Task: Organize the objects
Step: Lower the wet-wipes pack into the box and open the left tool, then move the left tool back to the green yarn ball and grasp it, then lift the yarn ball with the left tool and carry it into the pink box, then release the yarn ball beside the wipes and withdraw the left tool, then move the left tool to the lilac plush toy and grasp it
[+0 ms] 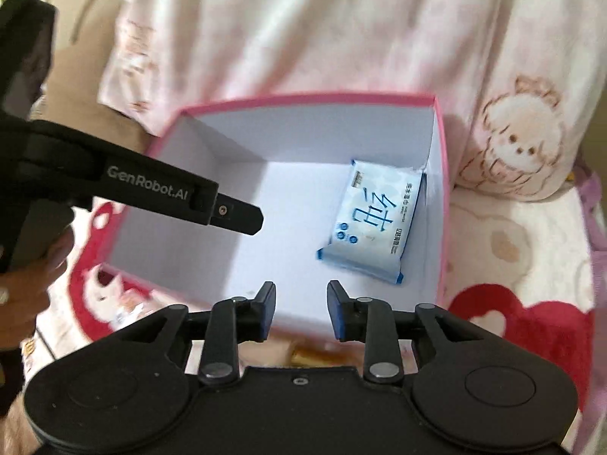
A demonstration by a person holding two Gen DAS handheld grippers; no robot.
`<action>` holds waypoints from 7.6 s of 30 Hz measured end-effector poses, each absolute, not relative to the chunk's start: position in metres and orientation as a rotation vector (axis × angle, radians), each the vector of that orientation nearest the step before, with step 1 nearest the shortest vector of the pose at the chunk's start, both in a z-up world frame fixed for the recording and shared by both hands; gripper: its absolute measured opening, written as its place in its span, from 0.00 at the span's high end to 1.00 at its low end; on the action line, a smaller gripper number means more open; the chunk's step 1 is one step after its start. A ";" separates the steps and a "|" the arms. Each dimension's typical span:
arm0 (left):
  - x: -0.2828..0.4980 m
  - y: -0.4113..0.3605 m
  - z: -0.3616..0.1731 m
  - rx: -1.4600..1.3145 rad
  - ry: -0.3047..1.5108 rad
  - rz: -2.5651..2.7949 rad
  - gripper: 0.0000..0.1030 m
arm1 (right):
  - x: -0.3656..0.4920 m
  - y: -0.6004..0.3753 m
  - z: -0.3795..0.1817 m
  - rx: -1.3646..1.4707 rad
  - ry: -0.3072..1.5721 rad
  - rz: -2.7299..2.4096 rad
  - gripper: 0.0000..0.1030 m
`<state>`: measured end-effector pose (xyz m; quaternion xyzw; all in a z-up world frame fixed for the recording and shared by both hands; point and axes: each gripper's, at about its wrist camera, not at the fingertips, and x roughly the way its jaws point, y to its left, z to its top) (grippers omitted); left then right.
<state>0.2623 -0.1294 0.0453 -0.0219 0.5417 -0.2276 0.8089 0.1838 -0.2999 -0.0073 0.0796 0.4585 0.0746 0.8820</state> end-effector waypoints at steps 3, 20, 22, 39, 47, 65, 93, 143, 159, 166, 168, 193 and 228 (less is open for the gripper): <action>0.240 -0.123 0.064 0.005 1.135 -0.486 0.54 | 0.153 -0.294 0.020 0.146 0.920 0.182 0.60; 0.120 -0.063 0.136 0.140 1.084 -0.479 0.27 | 0.028 -0.252 0.100 0.064 0.938 0.247 0.35; 0.110 -0.056 0.135 0.137 1.080 -0.482 0.24 | 0.018 -0.251 0.101 0.058 0.932 0.254 0.29; 0.095 -0.057 0.043 -0.035 1.124 -0.522 0.12 | 0.018 -0.243 0.022 -0.007 0.950 0.222 0.29; 0.093 -0.070 0.012 -0.077 1.069 -0.586 0.12 | 0.025 -0.236 -0.016 -0.070 0.938 0.208 0.29; 0.111 -0.097 -0.061 -0.211 1.046 -0.607 0.25 | 0.042 -0.251 -0.079 -0.019 0.925 0.186 0.25; 0.076 -0.072 0.024 -0.220 0.927 -0.688 0.48 | 0.016 -0.216 0.007 -0.144 0.746 0.201 0.44; 0.311 -0.108 -0.033 -0.318 1.093 -0.528 0.51 | 0.257 -0.284 -0.049 0.106 0.945 0.086 0.41; 0.320 -0.114 -0.049 -0.324 1.087 -0.502 0.55 | 0.265 -0.291 -0.048 0.076 0.942 0.069 0.58; 0.303 -0.113 -0.041 -0.201 1.117 -0.429 0.41 | 0.244 -0.288 -0.040 0.114 0.946 0.140 0.52; 0.297 -0.108 -0.034 -0.179 1.128 -0.410 0.40 | 0.233 -0.284 -0.034 0.094 0.921 0.152 0.48; 0.152 -0.028 0.104 0.063 1.000 -0.475 0.18 | 0.071 -0.246 0.104 0.036 0.828 0.244 0.30; 0.053 0.002 -0.032 -0.082 1.025 -0.443 0.10 | 0.004 -0.187 -0.006 -0.085 0.882 0.336 0.18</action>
